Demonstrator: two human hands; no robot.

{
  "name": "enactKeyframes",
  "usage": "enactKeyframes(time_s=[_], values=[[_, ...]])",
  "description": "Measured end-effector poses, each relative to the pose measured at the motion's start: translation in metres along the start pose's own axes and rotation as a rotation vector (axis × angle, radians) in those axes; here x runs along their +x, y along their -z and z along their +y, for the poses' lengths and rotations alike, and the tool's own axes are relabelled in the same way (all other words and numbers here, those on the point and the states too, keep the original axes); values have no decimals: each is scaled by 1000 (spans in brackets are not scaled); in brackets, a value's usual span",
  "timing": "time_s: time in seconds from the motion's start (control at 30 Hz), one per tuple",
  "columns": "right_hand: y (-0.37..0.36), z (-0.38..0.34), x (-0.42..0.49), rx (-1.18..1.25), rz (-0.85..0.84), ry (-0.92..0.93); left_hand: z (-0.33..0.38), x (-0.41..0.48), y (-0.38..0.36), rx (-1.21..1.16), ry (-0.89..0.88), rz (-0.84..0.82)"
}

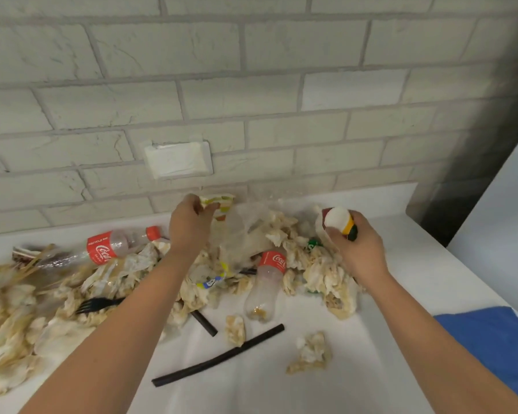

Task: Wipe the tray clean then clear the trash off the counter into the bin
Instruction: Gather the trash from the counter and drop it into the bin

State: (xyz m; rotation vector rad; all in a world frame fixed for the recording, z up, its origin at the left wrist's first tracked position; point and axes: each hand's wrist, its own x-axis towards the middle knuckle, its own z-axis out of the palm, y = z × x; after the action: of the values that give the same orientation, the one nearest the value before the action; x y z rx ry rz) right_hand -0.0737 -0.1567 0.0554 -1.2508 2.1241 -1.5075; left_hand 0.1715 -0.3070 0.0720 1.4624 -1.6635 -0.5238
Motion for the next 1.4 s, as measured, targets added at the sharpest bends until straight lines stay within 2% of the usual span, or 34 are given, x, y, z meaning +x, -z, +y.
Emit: enactKeyframes(time_s=[0.1, 0.23, 0.4, 0.53, 0.7, 0.87, 1.13, 1.23, 1.3, 1.4], values=[[23, -12, -24, 175, 92, 0, 28, -25, 25, -72, -99, 121], [65, -14, -73, 401, 77, -126, 79, -101, 42, -242, -178, 94], [140, 10, -162, 497, 63, -303, 124, -230, 31, -428, -227, -84], [206, 50, -243, 500, 97, -416, 141, -345, -5, -512, -74, -382], [281, 114, -349, 472, 124, -661, 148, -482, -48, -419, 1, -655], [332, 190, -431, 375, 169, -870, 133, -590, -95, -277, 62, -854], [327, 348, -485, 152, 114, -1200, 47, -695, -222, 220, 53, -930], [312, 394, -489, 45, 48, -1227, 23, -715, -263, 364, -34, -999], [303, 421, -487, 17, -22, -1224, 7, -726, -291, 392, -27, -1064], [292, 441, -480, -26, -200, -1257, -20, -739, -316, 488, -23, -1206]])
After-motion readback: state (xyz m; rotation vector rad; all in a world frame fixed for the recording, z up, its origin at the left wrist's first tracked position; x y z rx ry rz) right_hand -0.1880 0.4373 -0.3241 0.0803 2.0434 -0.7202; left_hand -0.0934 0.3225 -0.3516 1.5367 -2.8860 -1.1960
